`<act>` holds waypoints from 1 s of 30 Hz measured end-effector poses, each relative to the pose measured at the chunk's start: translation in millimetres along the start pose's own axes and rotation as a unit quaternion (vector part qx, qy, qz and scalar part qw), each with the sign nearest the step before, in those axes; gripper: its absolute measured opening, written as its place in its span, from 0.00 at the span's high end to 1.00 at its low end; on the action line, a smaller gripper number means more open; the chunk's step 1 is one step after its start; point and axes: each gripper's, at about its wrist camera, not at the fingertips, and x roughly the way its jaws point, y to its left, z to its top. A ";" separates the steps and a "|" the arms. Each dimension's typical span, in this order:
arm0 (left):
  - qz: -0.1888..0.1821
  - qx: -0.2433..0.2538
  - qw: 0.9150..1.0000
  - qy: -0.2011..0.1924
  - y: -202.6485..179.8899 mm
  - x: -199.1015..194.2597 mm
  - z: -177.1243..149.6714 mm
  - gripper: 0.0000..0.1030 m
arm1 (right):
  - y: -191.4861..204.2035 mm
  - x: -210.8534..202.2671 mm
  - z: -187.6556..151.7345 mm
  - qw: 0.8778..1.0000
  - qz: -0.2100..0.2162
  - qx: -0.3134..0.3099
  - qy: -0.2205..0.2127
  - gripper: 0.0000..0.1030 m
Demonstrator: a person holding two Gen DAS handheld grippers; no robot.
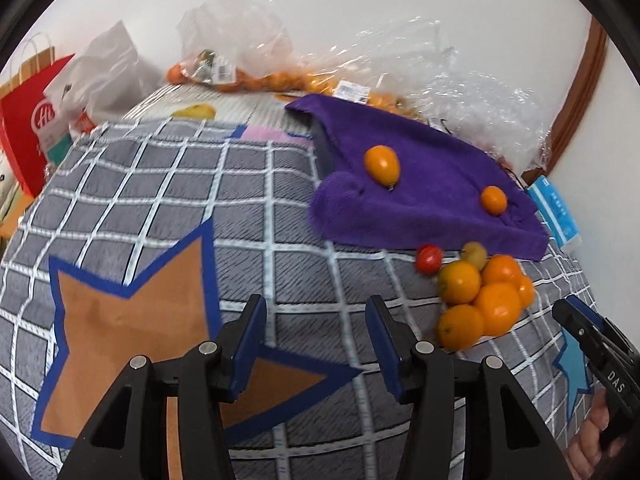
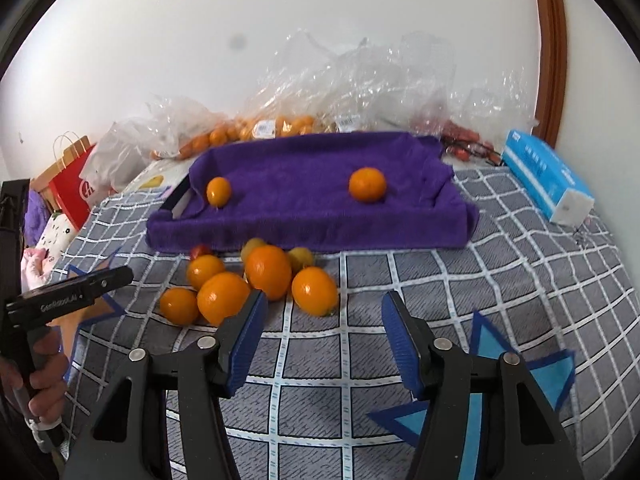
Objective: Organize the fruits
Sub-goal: 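Withdraw both tools back toward the fruit cluster, then grasp an orange with the right tool while the left tool grasps another orange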
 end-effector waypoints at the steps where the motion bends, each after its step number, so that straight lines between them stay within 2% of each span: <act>1: 0.001 -0.003 1.000 -0.006 2.1 0.1 -2.0 0.52 | 0.7 3.0 -0.9 1.000 0.003 0.001 0.003 0.51; 4: -0.031 -0.015 0.999 -0.015 8.4 -3.4 -3.8 0.48 | 3.6 14.3 -1.6 1.000 0.011 -0.004 0.019 0.57; 6: -0.041 -0.020 0.999 -0.010 10.4 -1.1 -3.6 0.48 | 7.7 19.3 -1.3 1.000 0.008 -0.017 0.021 0.58; 10: -0.042 -0.018 0.999 -0.012 8.9 -1.2 -3.5 0.46 | 10.4 31.3 4.5 0.999 -0.005 -0.032 0.026 0.58; 20: -0.049 -0.019 0.999 -0.011 8.4 -0.4 -3.2 0.43 | 3.8 58.1 8.4 0.998 -0.002 -0.026 0.057 0.58; 22: -0.048 -0.018 0.999 -0.010 7.6 -0.4 -3.0 0.42 | 0.9 62.4 8.6 0.998 0.008 -0.020 0.066 0.68; 25: -0.048 -0.018 0.999 -0.010 7.9 -0.2 -2.7 0.42 | -2.3 60.4 8.7 0.998 0.015 -0.013 0.062 0.69; 30: -0.050 -0.018 0.999 -0.011 7.9 -0.6 -3.0 0.42 | -7.7 42.4 2.7 0.999 0.002 -0.019 0.036 0.69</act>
